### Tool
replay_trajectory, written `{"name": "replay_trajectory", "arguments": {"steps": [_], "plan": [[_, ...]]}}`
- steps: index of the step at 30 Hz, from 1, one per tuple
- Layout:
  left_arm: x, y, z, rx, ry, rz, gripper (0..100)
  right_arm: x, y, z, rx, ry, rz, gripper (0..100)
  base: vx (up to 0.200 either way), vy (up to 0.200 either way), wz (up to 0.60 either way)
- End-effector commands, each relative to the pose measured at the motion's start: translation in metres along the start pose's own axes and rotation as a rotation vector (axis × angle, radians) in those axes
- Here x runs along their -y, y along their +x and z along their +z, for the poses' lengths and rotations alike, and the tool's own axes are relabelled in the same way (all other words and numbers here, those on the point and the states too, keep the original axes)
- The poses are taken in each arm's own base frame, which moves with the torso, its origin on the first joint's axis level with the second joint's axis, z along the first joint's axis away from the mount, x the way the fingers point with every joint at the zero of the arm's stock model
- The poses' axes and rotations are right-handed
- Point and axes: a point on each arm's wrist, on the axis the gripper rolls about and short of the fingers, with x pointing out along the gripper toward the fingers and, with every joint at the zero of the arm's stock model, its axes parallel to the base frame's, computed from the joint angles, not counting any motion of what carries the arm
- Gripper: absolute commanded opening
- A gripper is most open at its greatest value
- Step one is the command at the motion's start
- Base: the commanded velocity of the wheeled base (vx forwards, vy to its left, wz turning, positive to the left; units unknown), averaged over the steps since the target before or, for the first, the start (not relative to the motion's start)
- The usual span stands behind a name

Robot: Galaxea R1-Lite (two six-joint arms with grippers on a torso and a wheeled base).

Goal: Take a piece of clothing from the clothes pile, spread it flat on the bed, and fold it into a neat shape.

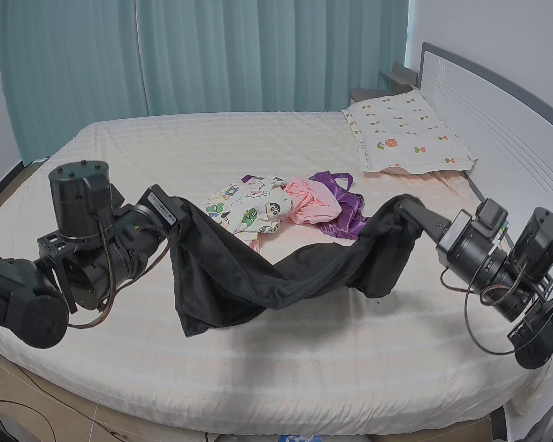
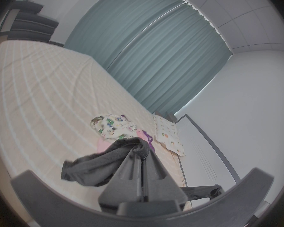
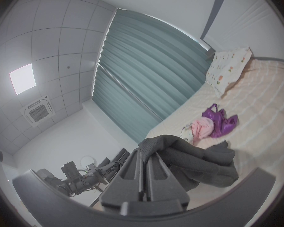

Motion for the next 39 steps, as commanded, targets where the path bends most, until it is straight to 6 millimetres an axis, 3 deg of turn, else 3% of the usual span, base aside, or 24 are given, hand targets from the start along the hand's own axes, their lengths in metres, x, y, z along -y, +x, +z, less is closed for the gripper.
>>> {"name": "replay_trajectory", "arguments": {"steps": [1,10,20,35,39], "plan": [[-0.012,-0.001,-0.012,-0.054,-0.029,0.031,0,0.013,0.001,-0.020,-0.071,0.016,-0.045,0,0.000,0.000,0.00],[-0.015,-0.005,-0.029,-0.140,-0.083,0.027,0,0.016,-0.004,-0.024,-0.090,0.019,-0.071,0,0.000,0.000,0.00],[-0.019,-0.007,-0.033,-0.169,-0.092,0.032,0,0.017,-0.005,-0.025,-0.087,0.018,-0.079,0,-0.180,0.000,0.00],[-0.024,-0.005,-0.036,-0.180,-0.086,0.052,0,0.016,-0.005,-0.025,-0.087,0.018,-0.077,0,0.000,0.000,0.00],[-0.028,-0.005,-0.035,-0.180,-0.088,0.062,0,0.015,-0.006,-0.021,-0.071,0.015,-0.074,0,0.000,0.200,0.00]]}}
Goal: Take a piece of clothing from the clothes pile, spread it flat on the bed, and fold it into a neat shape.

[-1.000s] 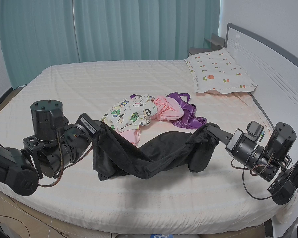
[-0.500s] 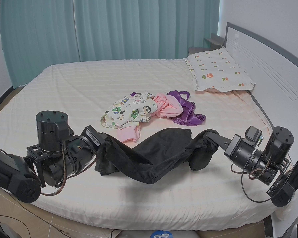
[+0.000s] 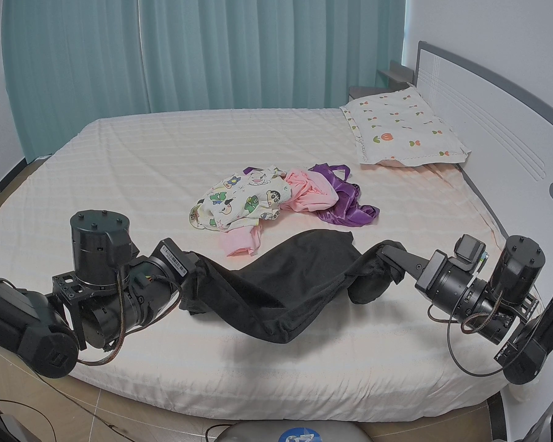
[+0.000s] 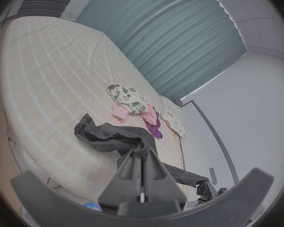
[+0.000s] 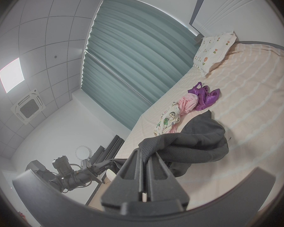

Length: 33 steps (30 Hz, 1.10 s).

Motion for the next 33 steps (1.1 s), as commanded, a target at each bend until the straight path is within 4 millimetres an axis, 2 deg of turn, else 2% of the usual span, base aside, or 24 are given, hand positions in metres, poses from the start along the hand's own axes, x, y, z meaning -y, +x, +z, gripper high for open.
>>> {"name": "replay_trajectory", "arguments": {"steps": [1,15,24,33], "plan": [[-0.002,0.001,0.003,0.006,-0.004,0.007,0,-0.002,-0.001,0.004,0.024,-0.004,0.015,0,0.000,0.200,0.00],[0.000,-0.003,0.011,0.037,-0.015,-0.007,0,-0.003,0.000,0.002,0.017,-0.005,0.017,0,0.000,0.200,0.00],[0.003,-0.007,0.013,0.044,-0.019,-0.024,0,-0.014,0.005,-0.011,0.022,-0.007,0.009,0,0.000,0.200,0.00],[0.006,-0.012,0.017,0.059,-0.022,-0.039,0,-0.017,0.005,-0.008,0.036,-0.008,0.019,0,0.000,0.200,0.00]]}}
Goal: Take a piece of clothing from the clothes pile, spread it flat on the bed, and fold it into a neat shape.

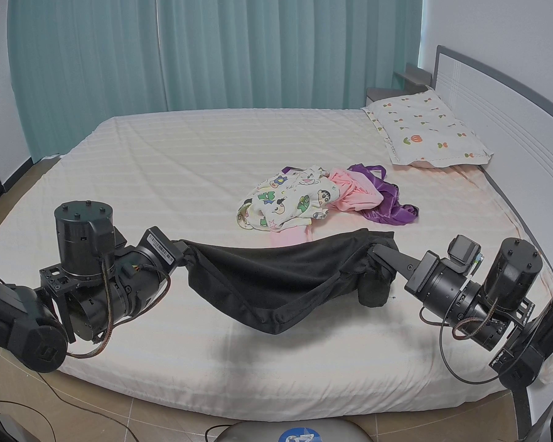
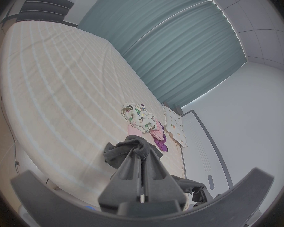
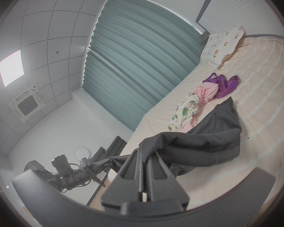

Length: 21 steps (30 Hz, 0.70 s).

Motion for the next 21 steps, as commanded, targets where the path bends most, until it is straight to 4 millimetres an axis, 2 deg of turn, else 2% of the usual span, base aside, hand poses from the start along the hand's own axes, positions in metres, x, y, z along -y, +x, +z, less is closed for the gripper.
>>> {"name": "replay_trajectory", "arguments": {"steps": [1,21], "plan": [[0.002,-0.004,0.003,0.011,-0.004,-0.012,0,-0.003,0.000,0.001,0.013,-0.001,0.016,0,0.000,0.200,0.00],[0.001,-0.005,0.013,0.045,-0.015,-0.010,0,-0.006,0.002,0.005,0.030,-0.003,0.031,0,0.000,0.200,0.00]]}}
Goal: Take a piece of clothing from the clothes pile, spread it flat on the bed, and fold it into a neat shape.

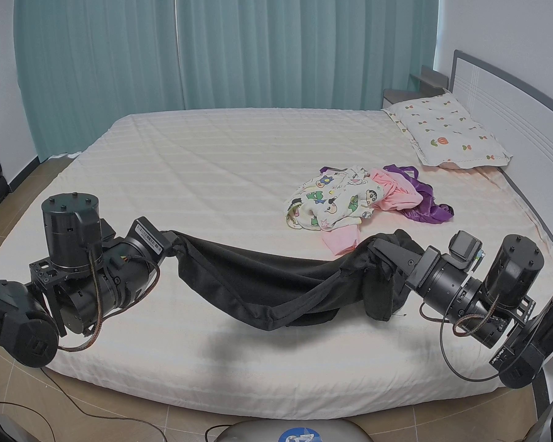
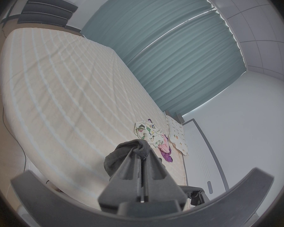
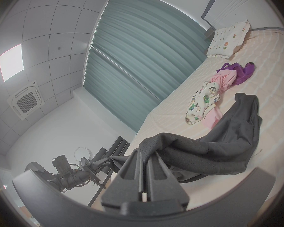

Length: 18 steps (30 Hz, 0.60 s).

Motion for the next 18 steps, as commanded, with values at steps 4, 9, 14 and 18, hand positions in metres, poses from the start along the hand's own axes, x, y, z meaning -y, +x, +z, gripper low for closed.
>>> {"name": "replay_trajectory", "arguments": {"steps": [4,9,14,18], "plan": [[0.0011,-0.0017,0.0014,0.005,-0.002,-0.006,0,-0.0029,-0.0004,0.0027,0.017,-0.002,0.019,0,0.000,0.200,0.00],[-0.0005,-0.0005,0.0036,0.013,-0.005,0.001,0,-0.0025,0.0000,0.0030,0.019,0.000,0.018,0,0.000,0.200,0.00],[-0.0011,-0.0008,0.0057,0.007,-0.007,-0.006,0,-0.0025,0.0000,0.0030,0.019,-0.002,0.018,0,0.000,0.200,0.00],[-0.0020,0.0001,0.0078,0.010,-0.010,-0.004,0,-0.0019,0.0003,0.0024,0.015,0.000,0.017,0,0.000,0.200,0.00]]}}
